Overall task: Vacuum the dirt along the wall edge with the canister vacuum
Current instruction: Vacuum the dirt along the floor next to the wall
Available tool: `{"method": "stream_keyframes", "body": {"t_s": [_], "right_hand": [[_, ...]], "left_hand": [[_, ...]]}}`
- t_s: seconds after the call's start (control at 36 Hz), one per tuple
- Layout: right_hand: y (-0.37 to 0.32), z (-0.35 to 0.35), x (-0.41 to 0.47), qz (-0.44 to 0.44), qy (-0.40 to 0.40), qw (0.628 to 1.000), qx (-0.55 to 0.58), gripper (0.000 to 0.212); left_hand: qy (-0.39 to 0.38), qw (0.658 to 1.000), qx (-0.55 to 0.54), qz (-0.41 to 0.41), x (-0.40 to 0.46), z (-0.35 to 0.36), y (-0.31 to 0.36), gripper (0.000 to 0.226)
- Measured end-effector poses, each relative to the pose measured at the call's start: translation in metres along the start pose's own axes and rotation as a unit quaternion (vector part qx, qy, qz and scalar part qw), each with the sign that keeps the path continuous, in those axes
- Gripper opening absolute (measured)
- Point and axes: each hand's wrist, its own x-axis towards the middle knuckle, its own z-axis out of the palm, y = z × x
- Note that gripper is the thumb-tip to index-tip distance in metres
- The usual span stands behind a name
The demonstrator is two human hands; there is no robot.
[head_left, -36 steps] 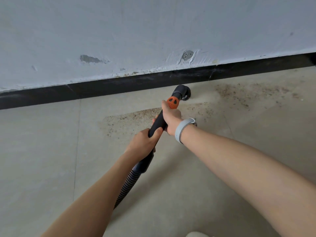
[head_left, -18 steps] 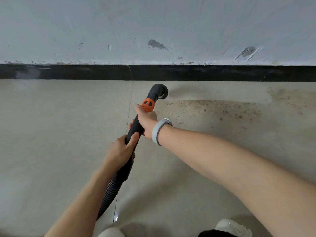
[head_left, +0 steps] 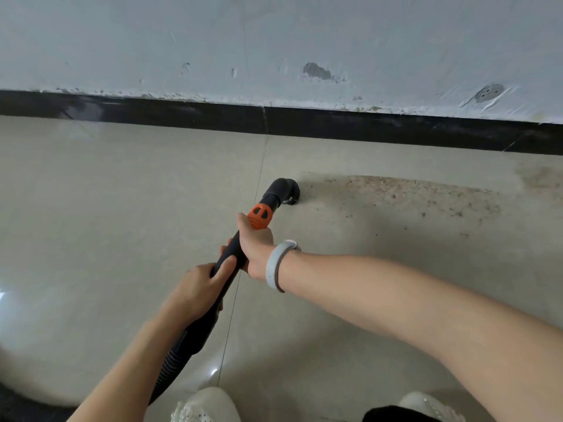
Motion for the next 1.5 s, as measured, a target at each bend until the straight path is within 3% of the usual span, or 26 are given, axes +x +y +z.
{"method": "stream_keyframes", "body": {"t_s": [0.11,0.36,0.67,0.83,0.97,1.08,1.22,1.36,1.5], "right_hand": [[0.014,-0.006,0.005,-0.002,0.002,1.0,-0.007,0.039],[-0.022,0.0,0.014,-0.058,0.044,0.997,-0.024,0.039],[-0.044,-0.023,0.018,-0.076,0.107,0.985,-0.113,0.051],[-0.043,-0.046,0.023,-0.16,0.102,0.98,-0.06,0.02],[-0.046,-0.056,0.017,-0.064,0.135,0.984,-0.097,0.056],[-0.046,-0.071,0.018,-0.115,0.126,0.983,-0.069,0.044],[-0.049,-0.095,0.014,-0.166,0.139,0.975,-0.04,0.044],[-0.051,-0.119,0.012,-0.082,0.16,0.982,-0.055,0.061],[-0.052,-0.143,0.013,-0.091,0.169,0.981,-0.041,0.064]], "left_hand": [[0.0,1.0,0.014,-0.005,-0.007,0.012,-0.006,0.057],[0.081,0.996,0.013,-0.027,0.01,0.012,0.023,0.062],[0.045,0.999,-0.025,0.007,0.031,0.03,0.049,0.067],[0.028,0.998,-0.044,0.025,0.034,0.049,0.057,0.065],[0.015,0.998,-0.054,0.034,0.036,0.059,0.063,0.064],[0.004,0.998,-0.044,0.046,0.037,0.068,0.071,0.067],[-0.019,0.998,-0.032,0.057,0.038,0.081,0.086,0.066],[-0.031,0.997,-0.018,0.067,0.038,0.097,0.104,0.065],[-0.04,0.996,0.0,0.077,0.039,0.112,0.119,0.063]]}}
